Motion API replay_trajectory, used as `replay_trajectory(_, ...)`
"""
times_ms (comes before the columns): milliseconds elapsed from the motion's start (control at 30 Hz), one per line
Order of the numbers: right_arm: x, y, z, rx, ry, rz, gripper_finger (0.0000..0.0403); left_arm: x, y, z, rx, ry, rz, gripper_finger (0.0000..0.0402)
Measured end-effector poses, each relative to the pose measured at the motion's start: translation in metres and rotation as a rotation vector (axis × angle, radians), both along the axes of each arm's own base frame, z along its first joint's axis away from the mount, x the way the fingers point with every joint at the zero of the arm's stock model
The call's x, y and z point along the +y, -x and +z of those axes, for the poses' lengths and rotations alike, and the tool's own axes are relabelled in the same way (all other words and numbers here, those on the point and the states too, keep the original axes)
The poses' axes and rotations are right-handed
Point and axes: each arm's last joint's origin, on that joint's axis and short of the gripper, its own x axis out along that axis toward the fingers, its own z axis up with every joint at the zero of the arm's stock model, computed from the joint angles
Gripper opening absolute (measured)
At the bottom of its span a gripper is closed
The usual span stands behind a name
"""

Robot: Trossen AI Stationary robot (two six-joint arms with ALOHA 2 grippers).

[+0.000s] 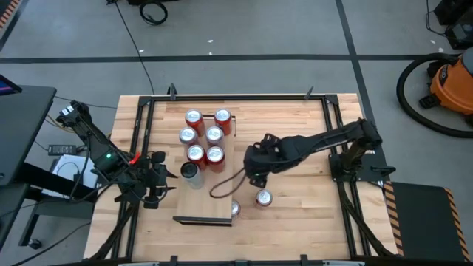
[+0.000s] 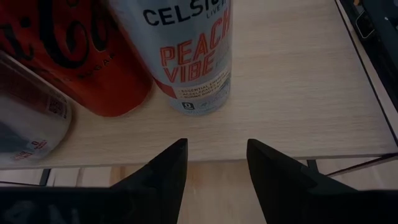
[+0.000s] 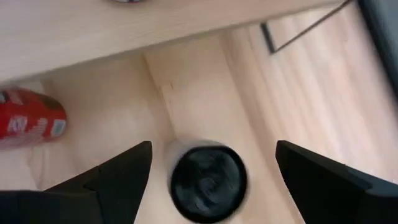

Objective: Place canned beverage on shelf
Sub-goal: Put the white yellow soda can on the shelf aligned with the other yellow soda can

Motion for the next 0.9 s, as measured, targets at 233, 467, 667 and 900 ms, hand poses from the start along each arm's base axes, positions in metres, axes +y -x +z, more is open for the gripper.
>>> replay_trajectory(233,0.004,0.022,0.020,-0.051,0.065,0.098,0.0350,0.000,0.000,0.000,-0.003,0.004,0.001,0.0178)
replay_trajectory(467,-0.012,0.065,0.005,-0.195,0.055,0.125,0.0349,0.000,0.000,0.000,-0.005,0.006,0.001,0.0178)
replay_trajectory(667,-0.038,0.099,-0.027,-0.296,0.118,0.018,0.0348,-0.002,-0.002,0.002,-0.030,0.029,0.002,0.0178)
replay_trajectory(900,-0.056,0.103,-0.070,-0.367,0.168,0.014,0.0348,-0.003,-0.003,0.004,-0.052,0.044,0.006,0.0178)
